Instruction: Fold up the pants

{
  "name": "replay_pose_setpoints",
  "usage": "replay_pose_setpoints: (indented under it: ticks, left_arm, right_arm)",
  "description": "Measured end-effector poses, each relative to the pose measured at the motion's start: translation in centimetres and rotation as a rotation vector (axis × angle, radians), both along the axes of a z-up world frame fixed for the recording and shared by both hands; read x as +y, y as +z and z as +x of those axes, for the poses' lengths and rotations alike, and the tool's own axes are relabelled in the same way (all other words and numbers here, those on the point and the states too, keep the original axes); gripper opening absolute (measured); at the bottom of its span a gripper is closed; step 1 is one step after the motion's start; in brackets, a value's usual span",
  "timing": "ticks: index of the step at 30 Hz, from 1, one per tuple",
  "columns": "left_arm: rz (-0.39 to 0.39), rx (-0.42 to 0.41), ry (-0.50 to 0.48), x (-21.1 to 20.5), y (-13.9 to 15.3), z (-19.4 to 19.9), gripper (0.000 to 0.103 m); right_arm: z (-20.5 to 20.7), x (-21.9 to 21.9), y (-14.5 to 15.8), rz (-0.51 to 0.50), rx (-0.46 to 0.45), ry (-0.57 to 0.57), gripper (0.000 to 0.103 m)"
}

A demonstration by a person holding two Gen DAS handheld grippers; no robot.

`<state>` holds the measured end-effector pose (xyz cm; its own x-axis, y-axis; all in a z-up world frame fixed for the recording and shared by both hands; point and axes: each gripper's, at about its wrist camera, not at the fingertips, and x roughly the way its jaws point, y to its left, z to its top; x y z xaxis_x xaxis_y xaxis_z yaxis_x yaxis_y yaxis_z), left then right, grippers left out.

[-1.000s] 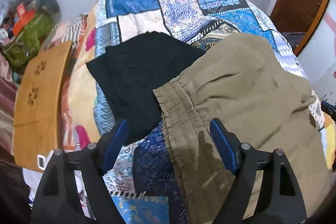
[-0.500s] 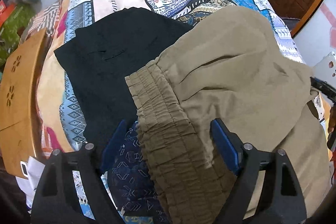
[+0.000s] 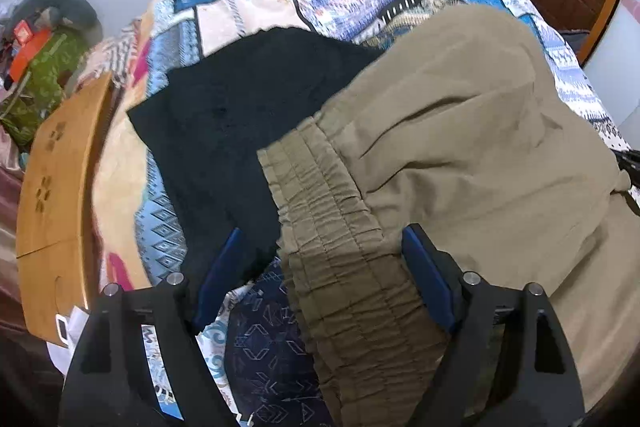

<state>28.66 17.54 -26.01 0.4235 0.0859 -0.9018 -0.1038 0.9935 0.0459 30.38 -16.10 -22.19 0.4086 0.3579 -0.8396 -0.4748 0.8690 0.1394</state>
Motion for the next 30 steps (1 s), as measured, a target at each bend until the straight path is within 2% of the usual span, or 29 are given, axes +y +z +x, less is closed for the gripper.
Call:
replay_pose_setpoints:
  ticks: [4,7,13,15,16,20,25,30]
  left_arm:
    - [-0.033,0.016,0.008,0.5,1.2,-0.3,0.083]
    - [-0.016,-0.012,0.020,0.9,2.9,-1.1,0.082]
    - [-0.036,-0.079,0.093,3.6,5.9,-0.9,0.082]
    - [-0.048,-0.082,0.119,4.4,6.2,0.1,0.082]
    - [-0.056,-0.082,0.125,4.7,6.2,0.6,0.082]
    - [-0.081,-0.060,0.138,5.4,5.0,3.0,0.083]
    - [-0.128,0.016,0.146,5.9,1.4,5.8,0.083]
    - [-0.190,0.081,0.161,6.3,-2.1,7.6,0.083]
  right_arm:
    - [-0.2,0.4,0.8,-0.044,-0.009,0.015,0.009]
    - [-0.8,0.1,2.3,-0.053,-0.034,0.014,0.010]
    - [-1.5,-0.7,6.6,0.036,-0.092,-0.004,0.013]
    - [-1.4,-0.2,8.0,0.056,-0.125,0.003,0.016]
    - [-1.3,0.2,8.7,0.067,-0.145,0.005,0.022]
    - [0.0,1.6,10.3,0.093,-0.203,0.011,0.048]
    - [3.0,4.0,9.7,0.086,-0.203,0.025,0.050]
    - [7.4,6.0,7.5,0.056,-0.155,0.029,0.050]
